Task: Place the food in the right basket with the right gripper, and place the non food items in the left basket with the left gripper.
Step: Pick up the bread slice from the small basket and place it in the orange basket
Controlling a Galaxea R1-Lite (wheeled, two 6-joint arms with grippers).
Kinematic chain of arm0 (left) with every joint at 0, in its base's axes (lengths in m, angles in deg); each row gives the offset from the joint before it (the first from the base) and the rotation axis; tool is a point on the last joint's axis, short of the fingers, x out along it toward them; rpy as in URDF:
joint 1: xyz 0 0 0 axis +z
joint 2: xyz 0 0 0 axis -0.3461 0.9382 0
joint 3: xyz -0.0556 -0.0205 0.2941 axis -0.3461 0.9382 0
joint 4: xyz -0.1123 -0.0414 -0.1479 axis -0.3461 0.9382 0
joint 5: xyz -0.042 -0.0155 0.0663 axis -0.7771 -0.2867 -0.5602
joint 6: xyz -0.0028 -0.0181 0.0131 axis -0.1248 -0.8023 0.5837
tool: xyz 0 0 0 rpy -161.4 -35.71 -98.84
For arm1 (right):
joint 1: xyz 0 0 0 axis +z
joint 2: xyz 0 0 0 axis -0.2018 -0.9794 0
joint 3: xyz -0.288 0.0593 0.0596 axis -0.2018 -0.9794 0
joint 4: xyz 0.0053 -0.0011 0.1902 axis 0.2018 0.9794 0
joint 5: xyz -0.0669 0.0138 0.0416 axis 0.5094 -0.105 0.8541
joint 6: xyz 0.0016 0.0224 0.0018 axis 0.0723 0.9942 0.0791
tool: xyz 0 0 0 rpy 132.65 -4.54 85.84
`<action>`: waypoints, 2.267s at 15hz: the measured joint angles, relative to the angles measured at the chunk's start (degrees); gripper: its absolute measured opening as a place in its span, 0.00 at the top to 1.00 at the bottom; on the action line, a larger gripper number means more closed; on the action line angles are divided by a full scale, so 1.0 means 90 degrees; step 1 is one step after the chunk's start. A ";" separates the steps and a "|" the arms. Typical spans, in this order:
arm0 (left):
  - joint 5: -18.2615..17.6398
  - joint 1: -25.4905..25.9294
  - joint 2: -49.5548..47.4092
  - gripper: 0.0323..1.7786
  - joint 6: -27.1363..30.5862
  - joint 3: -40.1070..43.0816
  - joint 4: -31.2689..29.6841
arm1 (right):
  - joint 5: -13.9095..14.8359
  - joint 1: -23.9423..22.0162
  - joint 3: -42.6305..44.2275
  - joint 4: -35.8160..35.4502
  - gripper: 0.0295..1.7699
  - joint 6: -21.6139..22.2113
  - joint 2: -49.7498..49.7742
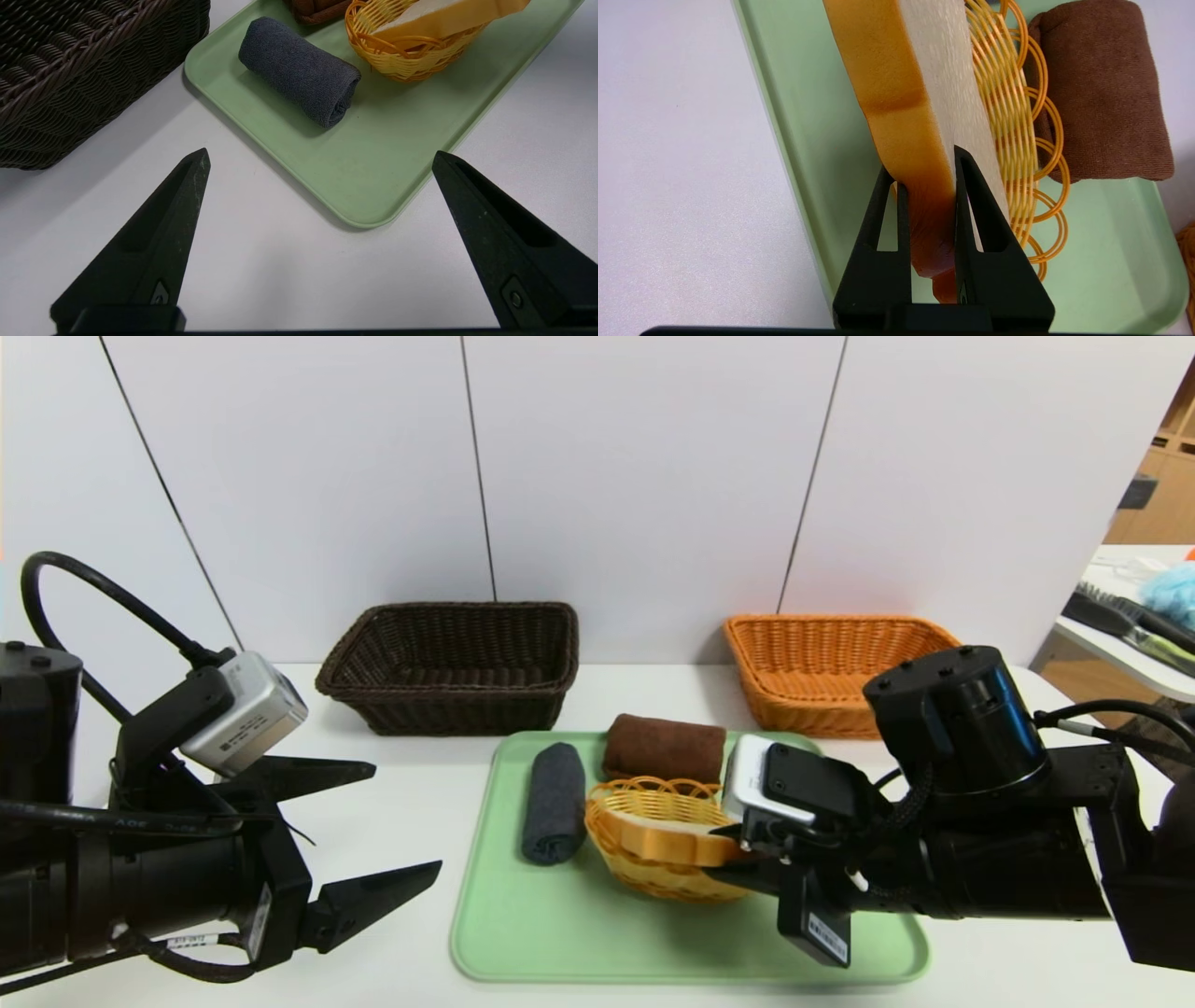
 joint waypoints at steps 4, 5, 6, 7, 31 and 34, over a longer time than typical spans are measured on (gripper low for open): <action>0.0000 -0.0009 0.0000 0.05 -0.0009 0.0000 0.0003 | 0.0084 0.0005 0.0046 0.0018 0.85 0.0009 -0.0012; 0.0000 -0.0009 0.0000 0.05 -0.0009 0.0000 0.0003 | 0.0175 0.0011 0.0056 0.0042 0.85 0.0015 -0.0014; 0.0001 -0.0009 0.0000 0.05 -0.0009 0.0000 0.0000 | 0.0194 0.0011 0.0056 0.0070 0.85 0.0022 -0.0014; 0.0001 -0.0018 0.0000 0.05 -0.0012 0.0000 0.0000 | 0.0196 0.0012 0.0058 0.0088 0.85 0.0024 -0.0016; 0.0001 -0.0027 0.0000 0.05 -0.0003 0.0009 0.0003 | 0.0199 0.0061 0.0019 -0.0012 0.79 0.0024 -0.0068; 0.0000 -0.0027 -0.0007 0.05 -0.0003 0.0009 0.0003 | 0.0199 0.0083 0.0015 -0.0012 0.93 0.0027 -0.0074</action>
